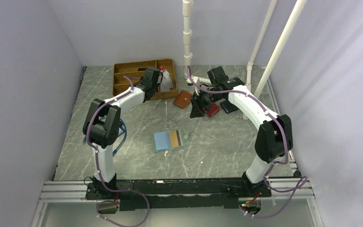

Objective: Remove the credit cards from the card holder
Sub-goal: Place the credit card in the storage box.

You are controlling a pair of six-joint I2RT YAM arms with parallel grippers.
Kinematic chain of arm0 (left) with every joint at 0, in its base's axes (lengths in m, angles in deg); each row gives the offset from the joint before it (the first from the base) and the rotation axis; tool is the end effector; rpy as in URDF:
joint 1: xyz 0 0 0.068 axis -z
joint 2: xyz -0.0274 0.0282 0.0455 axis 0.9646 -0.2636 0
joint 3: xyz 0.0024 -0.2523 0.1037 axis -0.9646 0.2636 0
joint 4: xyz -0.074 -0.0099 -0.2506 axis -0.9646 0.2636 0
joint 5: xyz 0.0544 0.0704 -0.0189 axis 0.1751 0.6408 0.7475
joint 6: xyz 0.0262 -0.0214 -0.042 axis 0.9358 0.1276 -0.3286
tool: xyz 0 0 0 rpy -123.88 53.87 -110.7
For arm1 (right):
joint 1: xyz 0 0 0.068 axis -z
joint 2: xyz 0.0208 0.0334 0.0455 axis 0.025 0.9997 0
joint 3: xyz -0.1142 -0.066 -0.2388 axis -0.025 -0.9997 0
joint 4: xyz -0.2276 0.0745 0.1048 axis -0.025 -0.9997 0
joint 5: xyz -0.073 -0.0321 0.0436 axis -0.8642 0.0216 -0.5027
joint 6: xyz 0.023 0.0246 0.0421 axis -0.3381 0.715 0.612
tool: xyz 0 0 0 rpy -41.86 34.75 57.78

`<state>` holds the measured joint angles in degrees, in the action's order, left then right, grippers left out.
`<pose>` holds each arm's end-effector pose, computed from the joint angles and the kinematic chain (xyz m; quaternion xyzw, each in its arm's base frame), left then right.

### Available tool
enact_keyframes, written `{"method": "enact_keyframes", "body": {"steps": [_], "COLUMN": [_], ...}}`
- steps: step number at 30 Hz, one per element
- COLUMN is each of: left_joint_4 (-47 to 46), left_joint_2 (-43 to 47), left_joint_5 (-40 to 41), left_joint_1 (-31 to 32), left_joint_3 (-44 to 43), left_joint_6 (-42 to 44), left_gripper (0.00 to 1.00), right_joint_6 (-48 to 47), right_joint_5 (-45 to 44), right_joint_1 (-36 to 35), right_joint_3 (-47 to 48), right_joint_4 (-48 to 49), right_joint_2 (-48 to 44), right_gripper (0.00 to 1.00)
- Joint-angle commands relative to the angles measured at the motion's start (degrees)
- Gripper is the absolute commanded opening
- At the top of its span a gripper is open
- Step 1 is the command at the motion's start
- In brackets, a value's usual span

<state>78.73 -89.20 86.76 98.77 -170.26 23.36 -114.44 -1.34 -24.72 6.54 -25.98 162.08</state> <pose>0.4130 -0.1671 0.2229 0.3113 0.8286 0.2272 0.4060 0.3150 0.1623 0.2874 -0.4779 0.7677 0.3482 0.2470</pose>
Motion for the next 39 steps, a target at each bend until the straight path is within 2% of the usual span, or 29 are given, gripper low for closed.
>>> {"method": "enact_keyframes", "body": {"steps": [1,7,9,12,16,18,23,27,32,39], "left_joint_4": [-4.2,-6.3,-4.9,0.6,10.0,13.2,20.7,20.2,18.1,7.6], "left_joint_2": [-3.0,-5.5,-5.5,-4.3,-1.3,0.5,5.8,13.6,23.9,40.9], "left_joint_5": [1.8,4.9,4.4,3.0,0.4,0.3,-4.1,-9.8,-21.7,-35.2], "left_joint_1": [0.0,0.0,0.1,1.1,1.6,1.7,2.0,1.8,1.1,-0.5], "left_joint_3": [-0.7,-1.1,-1.6,-3.6,-6.8,-8.0,-10.0,-5.1,3.8,23.5], "left_joint_6": [3.3,4.8,4.1,-0.1,-8.1,-11.1,-18.5,-24.6,-34.5,-51.2], "left_gripper": [0.0,0.0,0.09,0.35,0.59,0.64,0.66,0.74,0.77,0.85], "right_joint_6": [0.1,0.1,0.1,0.1,0.1,0.0,-0.8,-2.0,-4.2,-7.7], "right_joint_5": [1.8,2.0,2.1,2.2,2.3,2.5,3.3,4.9,7.5,10.8], "right_joint_1": [0.3,0.4,0.4,0.5,0.5,0.5,0.5,0.5,0.5,0.3], "right_joint_3": [0.1,0.2,0.2,0.3,0.2,0.4,0.3,-0.3,-1.6,-9.0], "right_joint_4": [0.3,0.1,0.1,0.0,-0.1,-0.4,-0.7,-0.7,-0.5,4.7], "right_joint_2": [0.0,0.3,0.4,0.5,0.7,1.0,0.4,-0.6,-3.0,-10.6], "right_gripper": [0.54,0.53,0.53,0.53,0.53,0.52,0.52,0.52,0.52,0.53]}}
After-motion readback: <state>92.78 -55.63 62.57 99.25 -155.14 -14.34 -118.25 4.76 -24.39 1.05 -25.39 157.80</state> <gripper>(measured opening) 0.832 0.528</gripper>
